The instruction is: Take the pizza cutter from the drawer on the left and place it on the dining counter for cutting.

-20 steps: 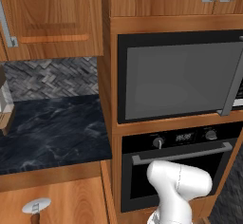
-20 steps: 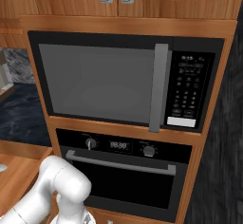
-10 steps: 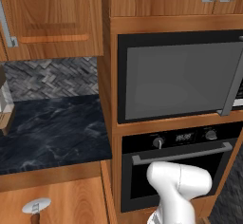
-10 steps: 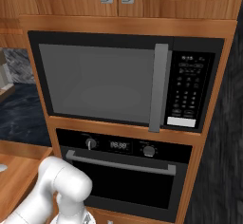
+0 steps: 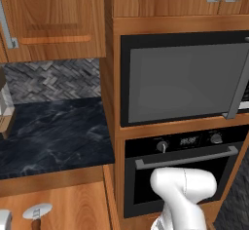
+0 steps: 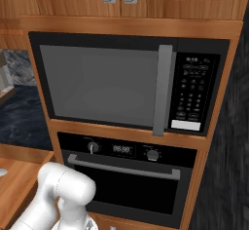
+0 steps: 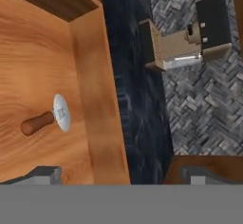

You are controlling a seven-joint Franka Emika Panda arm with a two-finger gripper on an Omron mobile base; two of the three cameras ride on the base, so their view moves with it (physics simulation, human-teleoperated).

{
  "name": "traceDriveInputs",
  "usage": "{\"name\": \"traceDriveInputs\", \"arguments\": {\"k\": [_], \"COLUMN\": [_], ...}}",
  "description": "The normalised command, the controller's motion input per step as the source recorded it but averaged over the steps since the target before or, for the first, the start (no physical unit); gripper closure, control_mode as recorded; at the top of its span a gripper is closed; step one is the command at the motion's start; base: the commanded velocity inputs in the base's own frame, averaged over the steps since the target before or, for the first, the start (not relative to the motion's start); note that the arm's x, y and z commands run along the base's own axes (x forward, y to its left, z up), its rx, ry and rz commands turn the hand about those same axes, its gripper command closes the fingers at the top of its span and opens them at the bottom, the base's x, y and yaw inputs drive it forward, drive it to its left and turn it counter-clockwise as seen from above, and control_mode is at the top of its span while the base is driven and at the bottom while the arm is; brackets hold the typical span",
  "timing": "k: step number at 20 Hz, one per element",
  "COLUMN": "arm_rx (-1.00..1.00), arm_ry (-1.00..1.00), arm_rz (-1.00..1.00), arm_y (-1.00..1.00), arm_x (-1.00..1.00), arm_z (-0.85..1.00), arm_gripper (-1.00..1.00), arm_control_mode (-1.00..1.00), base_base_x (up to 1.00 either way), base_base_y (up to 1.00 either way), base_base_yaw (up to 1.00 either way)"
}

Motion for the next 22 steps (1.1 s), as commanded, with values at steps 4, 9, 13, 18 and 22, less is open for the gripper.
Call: {"name": "traceDriveInputs", "arguments": {"k": [4, 9, 13, 18, 22], "arm_rx": [0.1, 0.04, 0.0, 0.0, 0.08], "arm_ry": [0.11, 0.15, 0.16, 0.15, 0.21], "arm_rz": [-0.05, -0.02, -0.02, -0.08, -0.12], "arm_y": [-0.25, -0.26, -0.07, 0.0, 0.0], "arm_x": [0.87, 1.0, 0.92, 0.61, 0.16], "arm_z": [0.13, 0.01, -0.02, -0.17, -0.04], "arm_gripper": [-1.0, -1.0, -1.0, -1.0, -1.0], "arm_control_mode": [-1.0, -1.0, -1.0, -1.0, -1.0], "base_base_x": [0.0, 0.0, 0.0, 0.0, 0.0], "base_base_y": [0.0, 0.0, 0.0, 0.0, 0.0], "base_base_yaw": [0.0, 0.0, 0.0, 0.0, 0.0]}}
